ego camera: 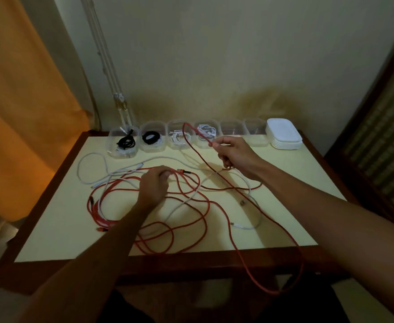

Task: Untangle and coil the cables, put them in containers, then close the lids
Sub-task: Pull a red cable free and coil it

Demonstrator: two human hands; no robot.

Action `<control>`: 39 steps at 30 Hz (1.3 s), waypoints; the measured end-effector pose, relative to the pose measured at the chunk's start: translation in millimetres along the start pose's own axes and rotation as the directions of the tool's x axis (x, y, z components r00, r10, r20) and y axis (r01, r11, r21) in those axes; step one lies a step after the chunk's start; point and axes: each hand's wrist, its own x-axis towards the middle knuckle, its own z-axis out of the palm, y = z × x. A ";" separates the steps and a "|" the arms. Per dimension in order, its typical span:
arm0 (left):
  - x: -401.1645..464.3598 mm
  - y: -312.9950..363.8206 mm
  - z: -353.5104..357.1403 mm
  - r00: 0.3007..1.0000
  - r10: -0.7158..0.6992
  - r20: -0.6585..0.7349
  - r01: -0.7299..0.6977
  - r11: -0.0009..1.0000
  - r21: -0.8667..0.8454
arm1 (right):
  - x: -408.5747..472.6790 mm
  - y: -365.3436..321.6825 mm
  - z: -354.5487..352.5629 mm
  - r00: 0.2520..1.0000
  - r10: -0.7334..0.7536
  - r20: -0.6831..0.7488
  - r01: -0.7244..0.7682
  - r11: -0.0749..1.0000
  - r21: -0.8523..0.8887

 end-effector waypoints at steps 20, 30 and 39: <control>80.5 185.9 -72.4 0.978 -0.045 0.204 0.137 0.874 -0.465 | 23.7 -174.0 -54.0 0.989 0.017 -0.149 0.057 0.877 0.477; 43.8 170.5 -2.0 0.897 -0.150 0.416 0.282 0.919 -0.275 | 0.7 -211.6 -80.2 0.999 -0.038 0.008 0.011 0.470 0.883; 37.7 155.1 -13.5 0.780 -0.133 0.611 0.540 0.637 -0.550 | -32.7 -154.1 -117.0 1.000 0.019 -0.022 0.000 0.762 0.647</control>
